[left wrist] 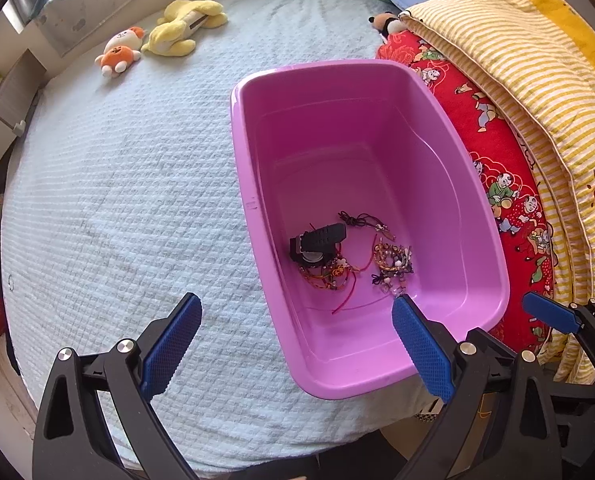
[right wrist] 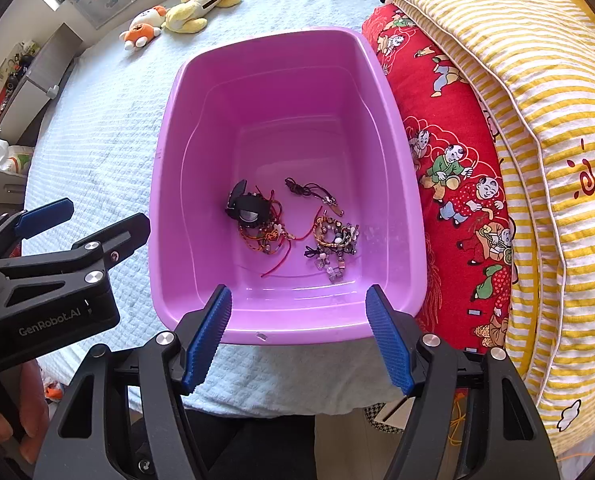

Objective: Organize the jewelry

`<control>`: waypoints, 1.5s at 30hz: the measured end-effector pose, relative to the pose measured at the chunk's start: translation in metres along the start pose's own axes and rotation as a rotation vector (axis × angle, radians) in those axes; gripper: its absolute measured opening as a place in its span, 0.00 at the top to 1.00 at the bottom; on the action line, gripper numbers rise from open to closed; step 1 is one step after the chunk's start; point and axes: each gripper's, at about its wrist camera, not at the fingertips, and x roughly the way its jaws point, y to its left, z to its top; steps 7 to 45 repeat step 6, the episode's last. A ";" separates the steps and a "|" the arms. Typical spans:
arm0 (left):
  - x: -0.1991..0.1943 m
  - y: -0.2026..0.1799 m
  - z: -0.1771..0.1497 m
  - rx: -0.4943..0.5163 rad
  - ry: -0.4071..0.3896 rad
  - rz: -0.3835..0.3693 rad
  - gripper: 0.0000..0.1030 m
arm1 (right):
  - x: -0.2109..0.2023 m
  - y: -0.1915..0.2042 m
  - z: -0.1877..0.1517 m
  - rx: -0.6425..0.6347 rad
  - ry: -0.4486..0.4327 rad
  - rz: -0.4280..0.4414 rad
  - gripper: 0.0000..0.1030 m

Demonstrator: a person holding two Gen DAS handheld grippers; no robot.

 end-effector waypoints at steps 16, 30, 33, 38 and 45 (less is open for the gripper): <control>0.003 0.003 -0.001 -0.015 0.011 0.008 0.08 | 0.000 -0.001 0.000 0.001 0.001 0.001 0.35; 0.003 0.003 -0.001 -0.015 0.011 0.008 0.08 | 0.000 -0.001 0.000 0.001 0.001 0.001 0.35; 0.003 0.003 -0.001 -0.015 0.011 0.008 0.08 | 0.000 -0.001 0.000 0.001 0.001 0.001 0.35; 0.003 0.003 -0.001 -0.015 0.011 0.008 0.08 | 0.000 -0.001 0.000 0.001 0.001 0.001 0.35; 0.003 0.003 -0.001 -0.015 0.011 0.008 0.08 | 0.000 -0.001 0.000 0.001 0.001 0.001 0.35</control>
